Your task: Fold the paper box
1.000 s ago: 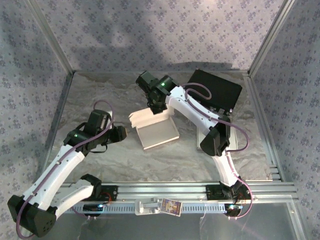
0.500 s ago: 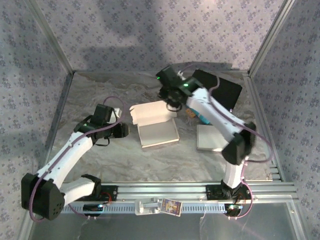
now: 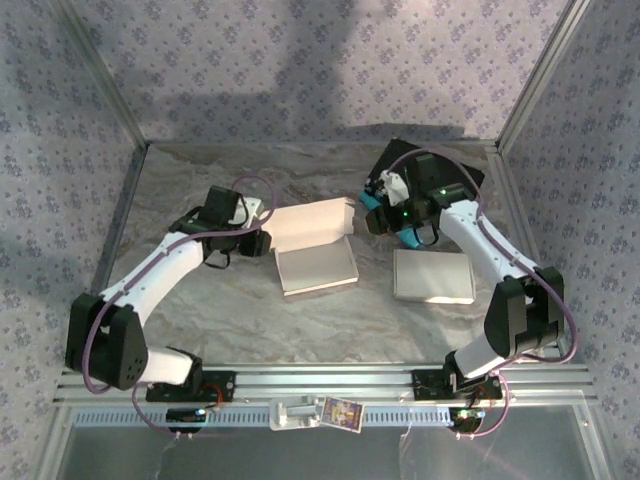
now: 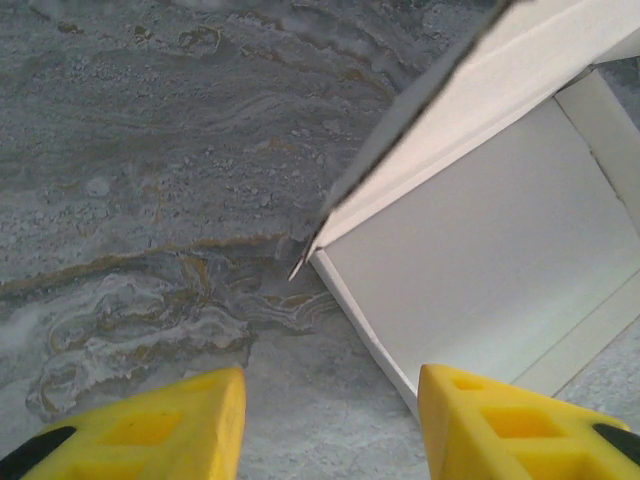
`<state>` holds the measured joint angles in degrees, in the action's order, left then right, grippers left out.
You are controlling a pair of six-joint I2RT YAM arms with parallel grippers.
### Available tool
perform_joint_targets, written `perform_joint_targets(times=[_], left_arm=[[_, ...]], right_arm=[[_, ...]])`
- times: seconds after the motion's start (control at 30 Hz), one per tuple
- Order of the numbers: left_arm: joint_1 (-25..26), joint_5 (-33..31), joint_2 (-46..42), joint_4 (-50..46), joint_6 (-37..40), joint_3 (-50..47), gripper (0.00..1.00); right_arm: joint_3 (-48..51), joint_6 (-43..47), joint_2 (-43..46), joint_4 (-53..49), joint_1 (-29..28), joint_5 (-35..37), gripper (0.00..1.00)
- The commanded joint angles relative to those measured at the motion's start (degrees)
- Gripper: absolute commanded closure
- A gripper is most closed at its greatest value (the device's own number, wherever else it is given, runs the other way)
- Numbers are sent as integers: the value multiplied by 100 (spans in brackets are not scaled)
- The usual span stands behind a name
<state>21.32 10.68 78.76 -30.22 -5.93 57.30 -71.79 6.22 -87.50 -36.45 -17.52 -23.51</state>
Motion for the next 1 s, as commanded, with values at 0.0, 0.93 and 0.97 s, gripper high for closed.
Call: perform_joint_targets(times=[0.0,0.93,0.97], left_arm=[[-40,-150,147,93,325,281,52],[-1,10,927,209,9,831,92],[18,-55,947,187,-27,844,93]], right_arm=[[-145,1267,-246,701,-37,-596,46],[-1364,1161,-1739,-27,-479,-290,80],[-1355,1108,-1714,-30,-509,-192,80]])
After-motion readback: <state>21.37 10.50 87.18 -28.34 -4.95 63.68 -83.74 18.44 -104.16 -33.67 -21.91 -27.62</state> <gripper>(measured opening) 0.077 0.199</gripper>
